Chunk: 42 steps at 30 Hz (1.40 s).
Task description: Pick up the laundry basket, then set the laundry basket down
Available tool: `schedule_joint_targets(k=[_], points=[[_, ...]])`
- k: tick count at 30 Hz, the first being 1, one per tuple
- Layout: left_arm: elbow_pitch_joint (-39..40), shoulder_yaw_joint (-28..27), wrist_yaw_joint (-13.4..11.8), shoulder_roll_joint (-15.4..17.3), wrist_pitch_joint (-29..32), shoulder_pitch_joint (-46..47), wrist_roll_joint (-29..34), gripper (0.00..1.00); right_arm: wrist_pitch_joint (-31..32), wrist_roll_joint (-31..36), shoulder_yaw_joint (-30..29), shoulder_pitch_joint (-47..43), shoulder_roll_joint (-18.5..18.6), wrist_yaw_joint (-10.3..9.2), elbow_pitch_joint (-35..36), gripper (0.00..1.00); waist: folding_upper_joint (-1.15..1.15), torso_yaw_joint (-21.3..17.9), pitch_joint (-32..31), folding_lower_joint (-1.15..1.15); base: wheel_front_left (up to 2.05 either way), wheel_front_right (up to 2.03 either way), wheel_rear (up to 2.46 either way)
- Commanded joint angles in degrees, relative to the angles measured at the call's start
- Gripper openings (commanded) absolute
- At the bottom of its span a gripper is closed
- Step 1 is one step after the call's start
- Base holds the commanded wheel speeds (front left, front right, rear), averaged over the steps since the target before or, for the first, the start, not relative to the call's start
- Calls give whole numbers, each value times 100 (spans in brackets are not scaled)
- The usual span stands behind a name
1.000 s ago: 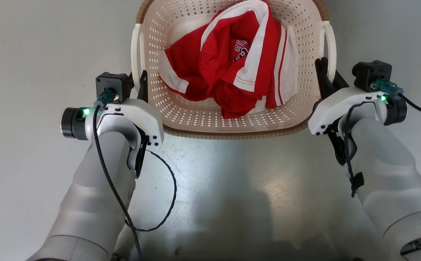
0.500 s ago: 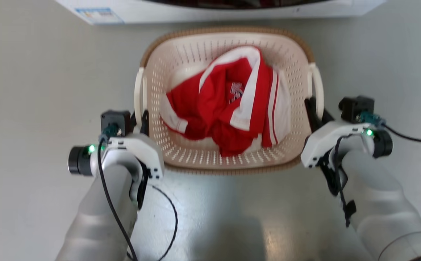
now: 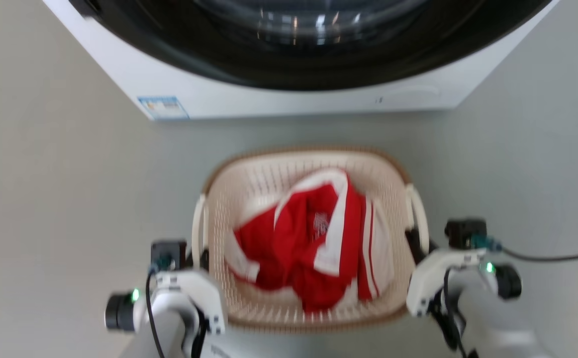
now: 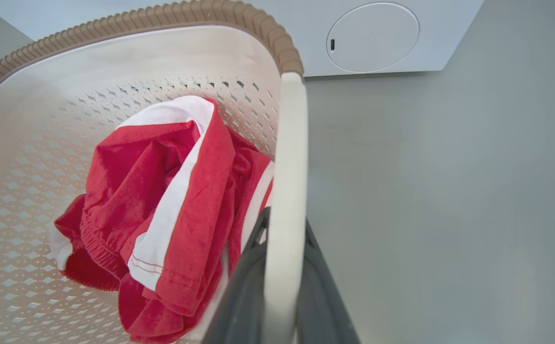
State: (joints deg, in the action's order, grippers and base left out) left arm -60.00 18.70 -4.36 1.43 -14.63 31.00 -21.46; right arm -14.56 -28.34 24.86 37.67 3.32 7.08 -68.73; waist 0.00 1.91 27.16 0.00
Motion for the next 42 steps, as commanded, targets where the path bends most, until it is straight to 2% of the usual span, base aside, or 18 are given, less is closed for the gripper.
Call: schedule_joint_targets(k=[1,16,27,42], points=[[-93,-59,-59,144,-37,-264,-95,0,-39,-139,267,-314,-45,41,-32,0,0,-36,-533,0,0,0,0],[-852,645,8,144,-6,-1088,-885,0,419,-1118,1240,-1327,-45,41,-181,0,0,-160,-2256,0,0,0,0],[-970,1001,-72,144,25,-1368,-1250,0,540,-1613,1710,-1647,-45,41,-205,0,0,-126,-2749,0,0,0,0],[-1038,1273,-134,144,-6,-1382,-1472,0,470,-2067,2147,-1646,-45,41,-304,0,0,-102,-2929,0,0,0,0]])
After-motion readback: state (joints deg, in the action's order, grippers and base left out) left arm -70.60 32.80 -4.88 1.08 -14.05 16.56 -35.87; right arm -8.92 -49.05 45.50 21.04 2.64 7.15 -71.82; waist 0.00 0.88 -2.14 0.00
